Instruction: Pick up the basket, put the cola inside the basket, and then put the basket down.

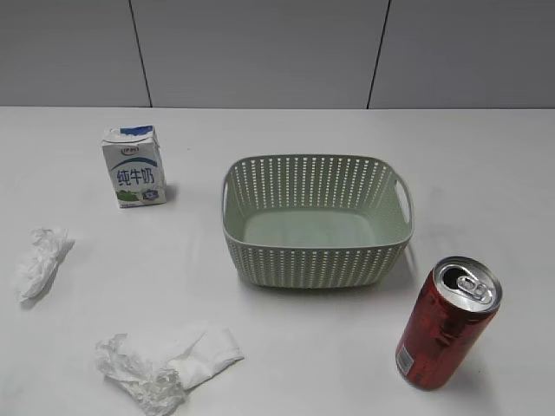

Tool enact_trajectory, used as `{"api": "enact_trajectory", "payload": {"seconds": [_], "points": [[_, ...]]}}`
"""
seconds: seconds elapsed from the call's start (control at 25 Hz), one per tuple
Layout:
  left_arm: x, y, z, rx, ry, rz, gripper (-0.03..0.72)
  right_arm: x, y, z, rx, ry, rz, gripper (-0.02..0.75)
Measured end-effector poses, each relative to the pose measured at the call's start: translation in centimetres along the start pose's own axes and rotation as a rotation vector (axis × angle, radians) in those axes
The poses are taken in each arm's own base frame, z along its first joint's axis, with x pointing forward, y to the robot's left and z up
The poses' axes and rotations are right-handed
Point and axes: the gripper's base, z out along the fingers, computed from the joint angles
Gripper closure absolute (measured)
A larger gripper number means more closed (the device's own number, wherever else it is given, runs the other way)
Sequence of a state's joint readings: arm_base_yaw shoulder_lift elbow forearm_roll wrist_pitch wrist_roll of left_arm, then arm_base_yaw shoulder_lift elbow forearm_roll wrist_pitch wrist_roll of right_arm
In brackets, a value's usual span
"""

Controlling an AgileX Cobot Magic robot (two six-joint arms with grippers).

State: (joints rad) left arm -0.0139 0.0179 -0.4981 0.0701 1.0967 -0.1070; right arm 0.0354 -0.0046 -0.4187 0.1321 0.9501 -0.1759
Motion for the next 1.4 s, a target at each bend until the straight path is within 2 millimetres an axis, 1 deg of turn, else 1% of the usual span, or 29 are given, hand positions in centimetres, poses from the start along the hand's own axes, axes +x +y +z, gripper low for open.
{"api": "enact_trajectory", "payload": {"seconds": [1.4], "points": [[0.00, 0.00, 0.00, 0.000, 0.000, 0.000, 0.261, 0.00, 0.03, 0.00, -0.003, -0.001, 0.003, 0.153]]}}
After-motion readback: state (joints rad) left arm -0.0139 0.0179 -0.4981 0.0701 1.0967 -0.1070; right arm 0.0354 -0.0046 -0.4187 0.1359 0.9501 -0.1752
